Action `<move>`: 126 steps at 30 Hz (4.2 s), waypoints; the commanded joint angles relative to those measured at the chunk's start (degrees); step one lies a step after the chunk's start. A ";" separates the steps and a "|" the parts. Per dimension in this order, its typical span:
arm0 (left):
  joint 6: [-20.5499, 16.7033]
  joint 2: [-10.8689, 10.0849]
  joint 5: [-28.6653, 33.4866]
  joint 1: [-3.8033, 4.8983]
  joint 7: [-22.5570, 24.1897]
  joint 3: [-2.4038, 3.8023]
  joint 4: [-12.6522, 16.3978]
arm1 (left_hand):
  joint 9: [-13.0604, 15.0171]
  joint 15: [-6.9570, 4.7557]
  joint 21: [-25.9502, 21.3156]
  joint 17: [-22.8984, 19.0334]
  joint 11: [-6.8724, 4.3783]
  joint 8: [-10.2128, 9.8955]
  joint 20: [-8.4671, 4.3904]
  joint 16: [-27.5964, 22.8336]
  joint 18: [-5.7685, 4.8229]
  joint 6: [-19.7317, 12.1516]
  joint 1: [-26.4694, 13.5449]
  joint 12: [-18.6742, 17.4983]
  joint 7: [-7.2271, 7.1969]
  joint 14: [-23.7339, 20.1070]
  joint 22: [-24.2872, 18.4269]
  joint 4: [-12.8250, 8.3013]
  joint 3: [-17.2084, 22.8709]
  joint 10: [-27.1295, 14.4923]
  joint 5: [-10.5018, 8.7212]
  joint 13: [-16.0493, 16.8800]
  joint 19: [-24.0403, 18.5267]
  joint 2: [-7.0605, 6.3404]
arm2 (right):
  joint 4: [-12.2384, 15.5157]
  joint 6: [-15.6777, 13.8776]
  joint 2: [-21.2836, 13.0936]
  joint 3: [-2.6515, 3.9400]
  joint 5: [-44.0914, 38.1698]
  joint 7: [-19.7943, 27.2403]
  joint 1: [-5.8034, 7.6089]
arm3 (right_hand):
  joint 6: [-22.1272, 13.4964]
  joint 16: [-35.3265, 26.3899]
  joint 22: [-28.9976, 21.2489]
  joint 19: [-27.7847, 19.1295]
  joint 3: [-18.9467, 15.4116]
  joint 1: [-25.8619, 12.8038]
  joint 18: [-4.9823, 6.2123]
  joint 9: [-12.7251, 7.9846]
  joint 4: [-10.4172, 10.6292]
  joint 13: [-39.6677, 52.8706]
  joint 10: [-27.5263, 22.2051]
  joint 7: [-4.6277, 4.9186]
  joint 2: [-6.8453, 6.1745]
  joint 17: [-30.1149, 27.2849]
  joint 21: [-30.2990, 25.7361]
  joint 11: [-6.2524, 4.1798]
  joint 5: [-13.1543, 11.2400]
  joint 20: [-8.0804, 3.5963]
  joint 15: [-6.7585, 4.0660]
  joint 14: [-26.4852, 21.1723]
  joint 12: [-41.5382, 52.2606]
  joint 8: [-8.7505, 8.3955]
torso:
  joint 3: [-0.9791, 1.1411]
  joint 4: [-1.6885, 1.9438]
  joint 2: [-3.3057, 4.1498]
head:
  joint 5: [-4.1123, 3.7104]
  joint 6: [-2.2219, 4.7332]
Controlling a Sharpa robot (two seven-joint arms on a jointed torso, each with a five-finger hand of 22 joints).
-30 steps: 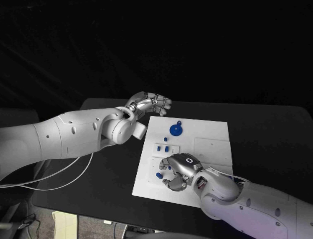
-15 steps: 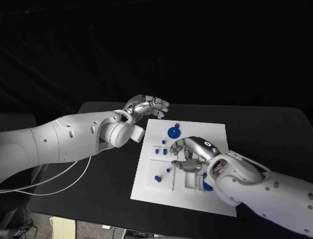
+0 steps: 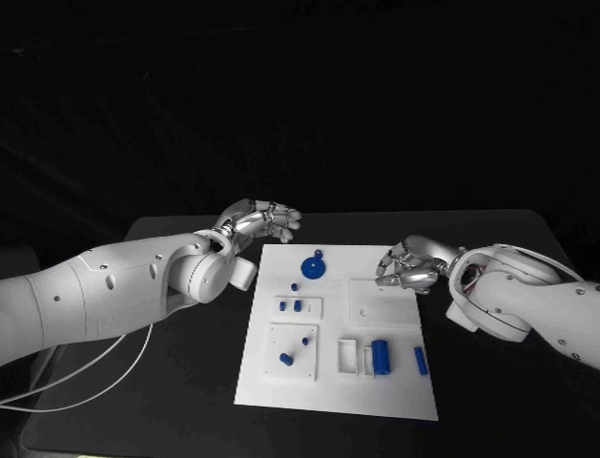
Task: Assemble the parts on the task board
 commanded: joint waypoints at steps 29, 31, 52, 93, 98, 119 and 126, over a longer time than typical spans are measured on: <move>1.46 0.27 1.49 -1.71 0.72 -0.02 -0.48 | -0.14 0.32 -0.33 0.32 0.05 0.34 0.07 -0.55 0.43 -0.54 -0.76 -0.21 0.05 0.14 0.15 0.60 -0.16 -0.47 0.03 0.07 0.18 0.33 | 3.03 13.11 -0.59 -6.68 9.38 -16.96 -1.54 | 2.38 6.32 1.25 0.47 -4.12 -11.62 5.51 3.73 -0.51 11.46 -0.10 -0.58 3.34 6.86 5.65 -0.92 -0.09 -0.97 -0.56 -0.38 12.13 1.85 | 0.63 -0.83 -1.34 | -2.22 -0.66; 1.49 0.17 1.49 -1.71 0.72 -0.02 -0.39 | -0.14 0.32 -0.34 0.34 0.05 0.34 0.07 -0.57 0.43 -0.55 -0.78 -0.22 0.05 0.14 0.16 0.61 -0.16 -0.48 0.03 0.07 0.18 0.34 | 2.87 12.69 -0.05 -6.82 9.00 -16.96 -2.14 | 2.32 6.31 1.22 0.39 -4.18 -12.17 5.51 3.81 -0.68 11.56 -0.09 -0.57 3.39 6.93 5.78 -0.91 -0.09 -0.97 -0.56 -0.38 12.10 1.77 | 0.64 -0.81 -1.28 | -2.21 -0.74; 1.88 0.28 1.53 -1.71 0.48 -0.03 -0.46 | -0.20 0.33 -0.43 0.52 0.09 0.30 0.07 -0.71 0.44 -0.69 -1.03 -0.27 0.11 0.14 0.24 0.71 -0.25 -0.59 0.03 0.06 0.18 0.48 | -0.20 9.19 3.11 -6.84 5.74 -16.01 -4.74 | 0.58 5.76 1.00 -0.27 -4.30 -14.92 5.51 3.55 -2.30 12.01 -0.41 0.08 2.39 7.13 6.19 -0.29 -0.09 -0.92 0.03 -0.44 11.41 0.13 | 0.73 -0.89 -1.23 | -2.15 -1.18; 2.17 -0.01 1.53 -1.71 0.16 -0.03 -0.48 | -0.29 0.36 -0.65 0.92 0.16 0.30 0.11 -1.03 0.45 -0.85 -1.60 -0.33 0.17 0.12 0.41 1.12 -0.34 -0.76 0.04 0.07 0.19 0.81 | 1.02 5.83 2.98 -6.43 6.76 -15.05 -6.39 | 6.40 5.12 0.90 -0.41 -3.64 -15.47 5.51 4.24 -5.86 12.15 1.09 -1.45 5.22 7.36 7.07 -1.68 -0.09 0.07 -1.14 0.06 10.45 1.78 | 0.64 -1.03 -1.26 | -1.82 -2.58; 2.29 0.05 1.53 -1.71 0.14 -0.03 -0.46 | -0.29 0.37 -0.68 0.98 0.17 0.30 0.11 -1.07 0.45 -0.86 -1.69 -0.33 0.17 0.12 0.43 1.20 -0.34 -0.78 0.04 0.08 0.19 0.87 | 1.27 5.66 3.59 -5.20 8.78 -14.87 -6.10 | 6.85 5.07 0.90 -0.49 -6.34 -17.90 5.51 4.07 -6.20 12.23 1.35 -1.64 6.37 7.46 7.29 -1.88 -0.03 0.18 -1.35 0.10 10.16 1.55 | 0.68 -0.84 -1.22 | -1.80 -2.53; 2.35 0.27 1.53 -1.70 0.04 -0.03 -0.53 | -0.33 0.38 -0.78 1.14 0.18 0.31 0.12 -1.20 0.46 -0.92 -1.90 -0.35 0.19 0.11 0.50 1.38 -0.35 -0.83 0.04 0.09 0.17 0.93 | -2.19 9.23 9.13 -4.70 6.75 -15.60 -5.67 | 7.13 4.97 0.82 -0.72 -7.54 -18.65 5.51 3.92 -7.09 12.40 1.32 -1.75 7.11 7.54 7.29 -2.00 -0.08 0.03 -1.48 0.04 9.88 1.30 | 0.64 -0.89 -1.20 | -1.62 -3.00; 2.46 0.26 1.53 -1.70 0.01 -0.03 -0.45 | -0.33 0.38 -0.81 1.20 0.18 0.32 0.12 -1.25 0.46 -0.92 -1.99 -0.35 0.19 0.10 0.53 1.46 -0.36 -0.84 0.04 0.09 0.17 0.96 | -3.18 9.24 10.53 -5.30 6.64 -15.46 -6.22 | 7.11 4.93 0.81 -0.78 -7.60 -18.72 5.51 3.89 -7.16 12.42 1.26 -1.74 7.11 7.54 7.27 -1.99 -0.08 0.02 -1.48 0.01 9.81 1.24 | 0.69 -0.83 -1.14 | -1.50 -3.10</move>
